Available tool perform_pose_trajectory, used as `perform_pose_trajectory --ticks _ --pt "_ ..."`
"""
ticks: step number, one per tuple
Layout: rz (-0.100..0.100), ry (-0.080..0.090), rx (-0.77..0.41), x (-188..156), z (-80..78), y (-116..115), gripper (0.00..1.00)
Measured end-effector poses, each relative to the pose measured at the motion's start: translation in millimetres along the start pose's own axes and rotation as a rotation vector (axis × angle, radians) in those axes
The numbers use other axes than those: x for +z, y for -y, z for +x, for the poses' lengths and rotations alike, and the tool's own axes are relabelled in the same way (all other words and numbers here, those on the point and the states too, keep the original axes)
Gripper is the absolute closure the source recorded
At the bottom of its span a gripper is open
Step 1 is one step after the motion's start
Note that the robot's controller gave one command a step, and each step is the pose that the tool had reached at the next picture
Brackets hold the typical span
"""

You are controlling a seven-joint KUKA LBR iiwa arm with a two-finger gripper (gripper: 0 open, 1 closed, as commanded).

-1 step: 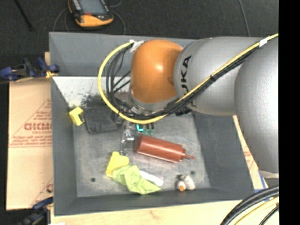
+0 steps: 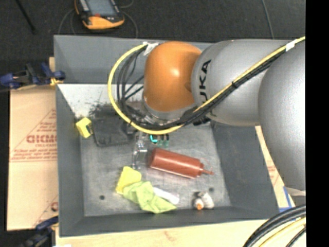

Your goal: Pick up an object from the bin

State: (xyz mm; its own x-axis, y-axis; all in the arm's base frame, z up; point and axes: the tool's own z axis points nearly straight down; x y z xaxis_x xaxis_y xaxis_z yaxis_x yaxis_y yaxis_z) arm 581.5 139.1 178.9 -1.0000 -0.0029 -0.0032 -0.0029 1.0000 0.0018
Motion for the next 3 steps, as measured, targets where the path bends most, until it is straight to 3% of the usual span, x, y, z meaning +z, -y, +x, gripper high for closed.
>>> perform_pose_trajectory --ticks 1,2,3 --pt "0.000 0.007 -0.048 13.5 8.5 6.1 0.00" --pt "0.001 0.008 -0.405 104.9 45.0 4.0 1.00" --pt "0.001 0.008 -0.404 104.9 45.0 4.0 1.00"
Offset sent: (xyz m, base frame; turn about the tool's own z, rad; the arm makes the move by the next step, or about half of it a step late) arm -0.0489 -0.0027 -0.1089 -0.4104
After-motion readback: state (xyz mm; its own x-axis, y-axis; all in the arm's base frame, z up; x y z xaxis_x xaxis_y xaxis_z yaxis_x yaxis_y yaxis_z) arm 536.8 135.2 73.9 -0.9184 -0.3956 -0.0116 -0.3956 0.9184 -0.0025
